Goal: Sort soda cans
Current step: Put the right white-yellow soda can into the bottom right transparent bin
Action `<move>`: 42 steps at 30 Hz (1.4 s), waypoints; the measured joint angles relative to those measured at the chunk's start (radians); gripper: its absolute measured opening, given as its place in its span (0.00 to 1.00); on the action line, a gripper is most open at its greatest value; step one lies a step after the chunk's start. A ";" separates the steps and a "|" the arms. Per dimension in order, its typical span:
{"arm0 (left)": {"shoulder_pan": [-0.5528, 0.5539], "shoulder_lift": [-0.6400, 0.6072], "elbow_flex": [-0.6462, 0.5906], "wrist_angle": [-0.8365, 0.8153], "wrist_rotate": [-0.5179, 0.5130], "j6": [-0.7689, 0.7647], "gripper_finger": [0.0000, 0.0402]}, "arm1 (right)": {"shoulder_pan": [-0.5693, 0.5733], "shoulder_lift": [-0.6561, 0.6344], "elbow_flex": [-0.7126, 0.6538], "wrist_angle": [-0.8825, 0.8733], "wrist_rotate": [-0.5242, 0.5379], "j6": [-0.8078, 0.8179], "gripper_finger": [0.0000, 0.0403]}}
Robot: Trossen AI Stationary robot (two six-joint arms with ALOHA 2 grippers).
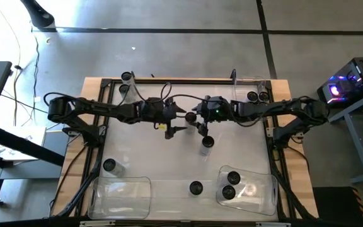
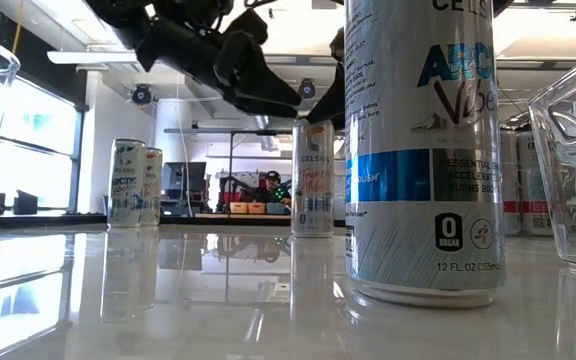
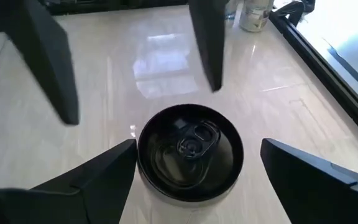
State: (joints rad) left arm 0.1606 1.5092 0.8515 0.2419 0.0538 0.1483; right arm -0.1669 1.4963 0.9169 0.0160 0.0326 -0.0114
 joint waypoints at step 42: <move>-0.284 -0.104 -0.349 0.239 -0.536 -0.235 0.89 | 0.600 -0.201 0.677 -1.596 0.647 1.167 0.60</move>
State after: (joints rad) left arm -0.1236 1.4052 0.5028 0.4809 -0.4823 -0.0866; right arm 0.4333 1.2950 1.5939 -1.5803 0.6793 1.1558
